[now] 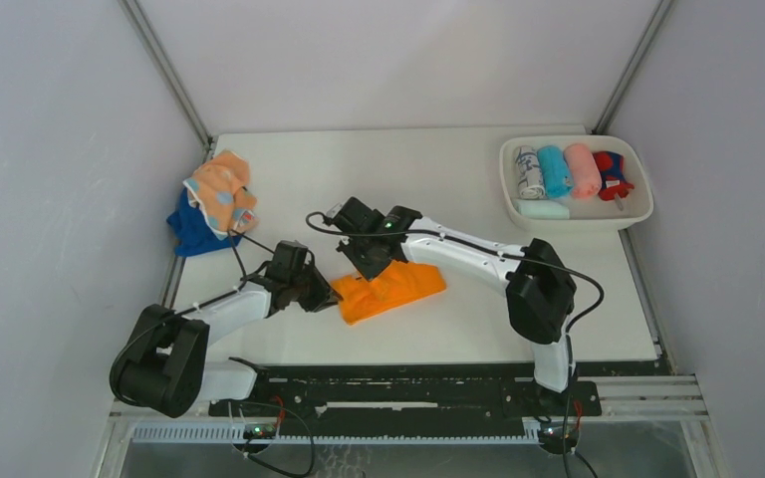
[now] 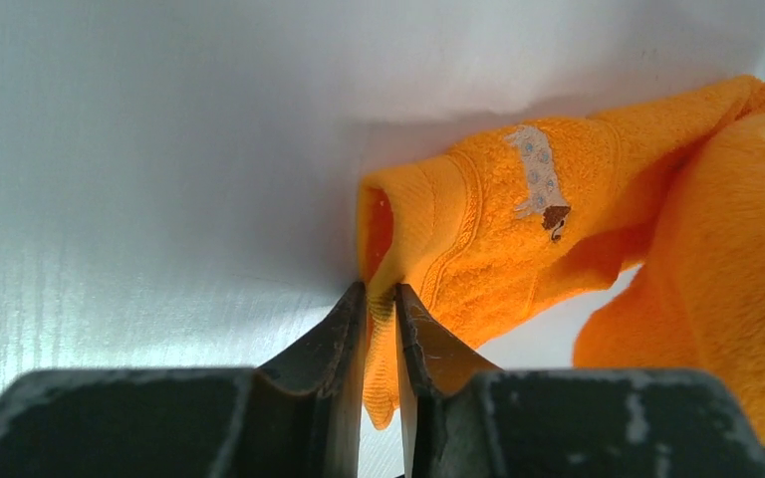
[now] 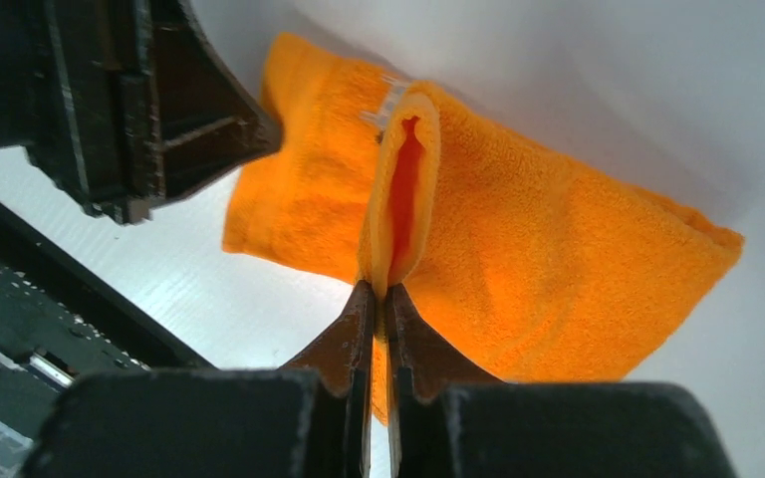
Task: Roll the towels
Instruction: Fold the towel at the center of the board.
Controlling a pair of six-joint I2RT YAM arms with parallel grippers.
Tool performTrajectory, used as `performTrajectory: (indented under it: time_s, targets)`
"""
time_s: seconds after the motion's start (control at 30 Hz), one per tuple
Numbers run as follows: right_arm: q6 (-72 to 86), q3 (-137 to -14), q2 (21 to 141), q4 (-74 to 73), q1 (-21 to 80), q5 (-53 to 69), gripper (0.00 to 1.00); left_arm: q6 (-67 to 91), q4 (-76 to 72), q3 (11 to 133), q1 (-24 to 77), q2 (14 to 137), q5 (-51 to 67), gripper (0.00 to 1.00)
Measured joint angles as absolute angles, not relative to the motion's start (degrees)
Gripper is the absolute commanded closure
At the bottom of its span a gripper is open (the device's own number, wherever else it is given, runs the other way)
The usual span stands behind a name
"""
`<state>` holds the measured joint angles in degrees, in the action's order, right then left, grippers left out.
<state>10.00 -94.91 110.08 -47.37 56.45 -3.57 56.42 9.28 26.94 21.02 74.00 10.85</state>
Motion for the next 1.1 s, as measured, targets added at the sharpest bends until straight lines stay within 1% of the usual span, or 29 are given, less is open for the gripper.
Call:
performTrajectory:
  time_s: [0.33, 0.67, 0.8, 0.87, 1.0, 1.1]
  targets:
    - [11.4, -98.3, 113.8, -47.7, 58.6, -1.9, 1.00, 57.1, 7.9, 26.3, 21.5, 74.0, 10.9, 0.80]
    - [14.4, -98.3, 118.3, -45.8, 58.6, -1.1, 0.87, 58.4, 7.1, 25.4, 21.6, 73.2, 10.9, 0.78]
    - [15.9, -98.1, 118.3, -43.5, 58.4, -0.1, 0.78, 59.4, 6.9, 24.6, 21.6, 72.2, 10.7, 0.74]
    - [16.5, -97.2, 118.3, -41.8, 57.9, 1.3, 0.74, 59.9, 6.9, 24.2, 21.6, 71.7, 10.7, 0.71]
    - [17.5, -93.5, 117.3, -38.8, 57.0, 4.9, 0.72, 60.5, 8.1, 23.7, 21.6, 69.8, 9.6, 0.65]
    - [18.2, -88.5, 114.4, -36.2, 55.9, 8.1, 0.69, 60.8, 10.7, 23.6, 21.5, 66.9, 8.0, 0.61]
